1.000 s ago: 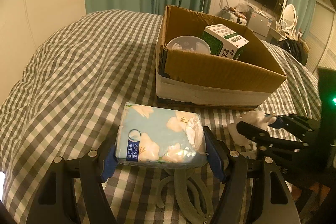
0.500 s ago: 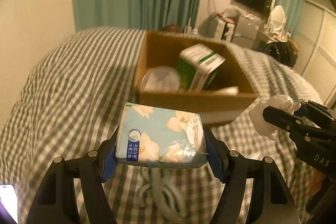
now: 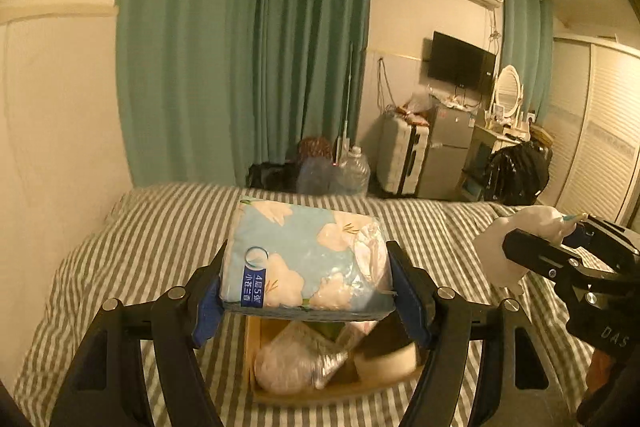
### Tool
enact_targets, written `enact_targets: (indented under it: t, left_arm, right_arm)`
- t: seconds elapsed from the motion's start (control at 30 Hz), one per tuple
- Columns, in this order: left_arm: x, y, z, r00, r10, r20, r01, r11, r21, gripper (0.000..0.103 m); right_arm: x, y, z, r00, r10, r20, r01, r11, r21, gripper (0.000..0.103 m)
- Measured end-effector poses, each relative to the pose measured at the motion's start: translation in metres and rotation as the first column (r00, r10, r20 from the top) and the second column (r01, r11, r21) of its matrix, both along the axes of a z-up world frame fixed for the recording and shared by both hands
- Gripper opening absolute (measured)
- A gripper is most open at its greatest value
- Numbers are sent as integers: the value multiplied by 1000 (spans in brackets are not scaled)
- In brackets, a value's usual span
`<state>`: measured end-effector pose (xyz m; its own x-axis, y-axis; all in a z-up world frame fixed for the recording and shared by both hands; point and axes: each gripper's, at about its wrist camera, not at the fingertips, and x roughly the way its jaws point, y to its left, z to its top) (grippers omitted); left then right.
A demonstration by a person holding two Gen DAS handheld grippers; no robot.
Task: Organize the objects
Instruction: 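Lower the tissue pack and rabbit figurine into the cardboard box while both tools release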
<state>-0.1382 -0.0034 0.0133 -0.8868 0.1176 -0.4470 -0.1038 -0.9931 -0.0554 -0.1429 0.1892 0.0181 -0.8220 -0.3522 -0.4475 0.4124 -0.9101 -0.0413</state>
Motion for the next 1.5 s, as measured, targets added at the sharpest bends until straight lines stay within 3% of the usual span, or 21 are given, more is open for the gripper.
enact_targets:
  t: [0.13, 0.3, 0.4, 0.8, 0.9, 0.97, 1.0, 1.03, 1.2, 1.5]
  left_arm:
    - [-15, 3, -22, 1000, -27, -9, 27, 1000, -12, 73]
    - [-51, 5, -76, 992, -32, 120, 34, 999, -17, 73]
    - [-60, 5, -92, 985, -39, 165, 40, 999, -5, 73]
    - [-58, 16, -120, 976, -33, 213, 39, 999, -25, 73]
    - [-59, 16, -123, 976, -44, 214, 50, 999, -21, 75]
    - [-59, 15, -126, 976, -49, 212, 55, 998, -22, 77]
    - [-59, 15, -127, 976, -43, 213, 50, 998, -28, 82]
    - [-58, 14, -126, 977, -32, 210, 40, 999, -34, 88]
    - [-49, 10, -113, 983, -9, 183, 11, 1000, -14, 102]
    - [-17, -1, -73, 990, 37, 133, -39, 999, 17, 103]
  right_arm:
    - [-22, -6, -17, 1000, -8, 21, 8, 1000, -18, 45]
    - [-50, -10, -74, 989, -14, 150, 16, 1000, -14, 45]
    - [-62, -13, -95, 981, -20, 192, 20, 1000, 5, 45]
    - [-75, 0, -135, 956, -37, 292, 38, 999, -1, 45]
    - [-70, 2, -132, 956, -33, 293, 44, 999, -31, 46]
    - [-67, 4, -126, 960, -45, 277, 58, 998, -38, 61]
    - [-65, 6, -122, 963, -58, 261, 72, 996, -46, 75]
    - [-64, 10, -118, 967, -62, 249, 78, 995, -57, 77]
    - [-48, 19, -91, 984, -54, 172, 71, 993, -92, 83]
    - [-1, 33, -57, 998, -42, 38, 45, 996, -78, 92]
